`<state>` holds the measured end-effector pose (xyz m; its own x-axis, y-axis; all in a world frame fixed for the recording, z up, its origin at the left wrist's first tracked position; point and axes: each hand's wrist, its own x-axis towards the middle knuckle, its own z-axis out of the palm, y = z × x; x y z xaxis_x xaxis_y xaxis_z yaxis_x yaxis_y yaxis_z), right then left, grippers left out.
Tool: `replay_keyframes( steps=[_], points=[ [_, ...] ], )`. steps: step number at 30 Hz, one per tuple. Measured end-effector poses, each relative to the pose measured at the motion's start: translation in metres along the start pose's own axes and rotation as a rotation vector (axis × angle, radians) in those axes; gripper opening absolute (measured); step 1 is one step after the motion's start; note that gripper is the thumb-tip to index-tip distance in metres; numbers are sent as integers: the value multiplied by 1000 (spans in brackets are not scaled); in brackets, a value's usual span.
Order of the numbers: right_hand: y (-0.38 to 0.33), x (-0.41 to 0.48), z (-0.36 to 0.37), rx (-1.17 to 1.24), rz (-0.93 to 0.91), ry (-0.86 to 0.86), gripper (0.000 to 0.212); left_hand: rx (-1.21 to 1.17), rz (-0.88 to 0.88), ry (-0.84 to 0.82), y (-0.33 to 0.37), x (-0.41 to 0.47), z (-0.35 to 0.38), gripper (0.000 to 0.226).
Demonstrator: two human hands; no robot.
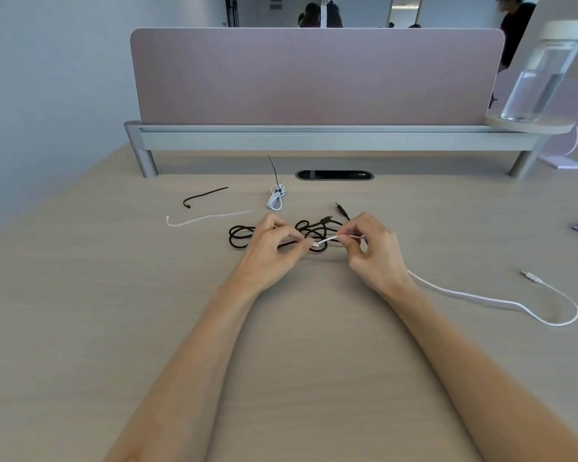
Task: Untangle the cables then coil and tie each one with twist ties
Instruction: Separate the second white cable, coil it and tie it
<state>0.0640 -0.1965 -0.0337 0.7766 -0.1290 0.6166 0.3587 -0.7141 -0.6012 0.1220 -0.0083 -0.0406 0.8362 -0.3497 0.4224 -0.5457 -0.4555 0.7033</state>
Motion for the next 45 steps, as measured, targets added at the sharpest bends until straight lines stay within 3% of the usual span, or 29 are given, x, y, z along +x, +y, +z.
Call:
replay_keyframes(
  steps=[5, 8, 11, 16, 20, 24, 28, 32, 39, 45],
  points=[
    [-1, -2, 1, -12, -46, -63, 20, 144, -18, -120, 1, -3, 0, 19],
    [-5, -3, 3, -20, -83, -82, 21, 195, -80, -86, 4, -3, 6, 29],
    [-6, -5, 4, -33, -100, -108, 17, 264, -117, -62, 8, -1, 10, 22],
    [-4, -8, 11, -210, -83, -208, 19, 135, -134, -26, 4, 1, 11, 16],
    [-4, -4, 15, -195, -24, -227, 13, 28, -62, -57, 7, -1, 12, 17],
    [-4, -3, 16, -127, 18, -205, 5, -40, -49, -51, 8, -2, 10, 14],
    [-5, -3, 17, -79, -7, -181, 12, 54, -93, -21, 11, -4, 12, 12],
    [-15, -4, 18, 94, 31, -111, 5, 63, -235, 49, 14, 1, 10, 18],
    [-20, -1, 19, 378, 362, -416, 14, 12, -303, -1, 16, 1, 11, 25],
    [-20, 0, 7, 608, 386, -399, 20, -96, -323, 19, 12, 5, 13, 22]
  ],
)
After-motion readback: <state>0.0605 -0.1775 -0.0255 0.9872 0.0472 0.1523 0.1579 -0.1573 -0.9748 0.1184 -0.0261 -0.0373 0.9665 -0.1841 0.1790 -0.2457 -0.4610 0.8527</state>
